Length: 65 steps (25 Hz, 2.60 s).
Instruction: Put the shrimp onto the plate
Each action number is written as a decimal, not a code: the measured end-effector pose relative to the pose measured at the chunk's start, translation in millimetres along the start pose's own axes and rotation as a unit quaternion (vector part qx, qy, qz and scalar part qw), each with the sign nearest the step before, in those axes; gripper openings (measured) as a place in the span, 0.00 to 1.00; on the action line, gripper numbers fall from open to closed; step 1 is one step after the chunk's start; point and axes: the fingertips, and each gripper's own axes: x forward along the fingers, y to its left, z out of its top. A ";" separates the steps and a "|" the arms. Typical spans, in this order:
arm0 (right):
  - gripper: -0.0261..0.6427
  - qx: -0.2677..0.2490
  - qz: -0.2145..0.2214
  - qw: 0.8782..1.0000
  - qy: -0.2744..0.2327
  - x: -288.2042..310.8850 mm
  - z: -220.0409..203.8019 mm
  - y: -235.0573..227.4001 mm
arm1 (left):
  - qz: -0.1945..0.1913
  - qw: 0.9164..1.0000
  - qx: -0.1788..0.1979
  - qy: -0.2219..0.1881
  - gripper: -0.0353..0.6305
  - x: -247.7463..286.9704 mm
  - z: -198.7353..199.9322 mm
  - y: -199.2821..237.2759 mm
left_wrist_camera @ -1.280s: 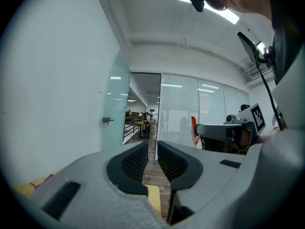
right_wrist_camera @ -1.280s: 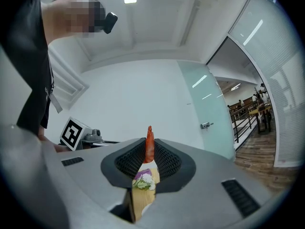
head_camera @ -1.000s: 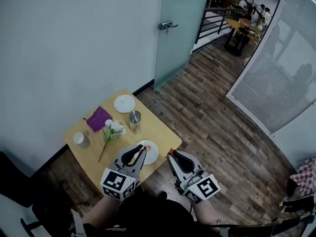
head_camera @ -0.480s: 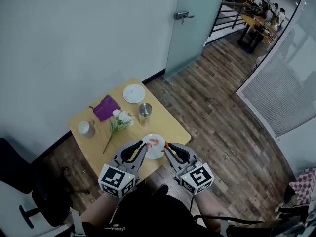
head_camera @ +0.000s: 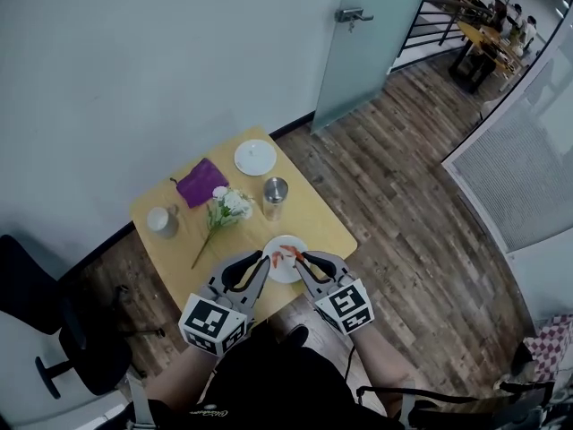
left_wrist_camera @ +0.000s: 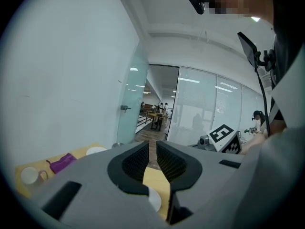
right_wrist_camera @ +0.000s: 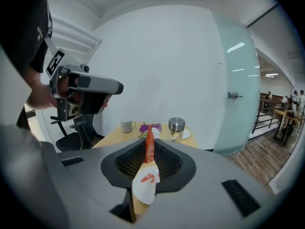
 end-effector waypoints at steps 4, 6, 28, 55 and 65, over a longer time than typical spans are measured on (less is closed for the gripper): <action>0.12 -0.014 0.007 0.998 0.053 21.5 -25.0 -6.1 | 0.005 1.000 -0.007 -0.003 0.13 4.9 1.4 4.4; 0.12 -0.018 0.013 0.997 0.080 31.3 -38.3 -7.2 | 0.007 1.000 -0.009 -0.002 0.13 5.7 1.3 5.0; 0.12 -0.107 0.072 0.930 0.345 107.7 -172.2 -12.8 | 0.026 0.999 -0.028 0.013 0.13 11.9 -13.2 23.2; 0.12 -0.202 0.141 0.867 0.433 126.7 -199.1 -1.8 | 0.043 0.998 -0.041 0.015 0.13 0.1 -25.8 50.6; 0.13 -0.196 0.136 0.871 0.430 126.9 -200.3 -2.3 | 0.044 0.998 -0.043 0.015 0.13 -4.8 -27.9 53.2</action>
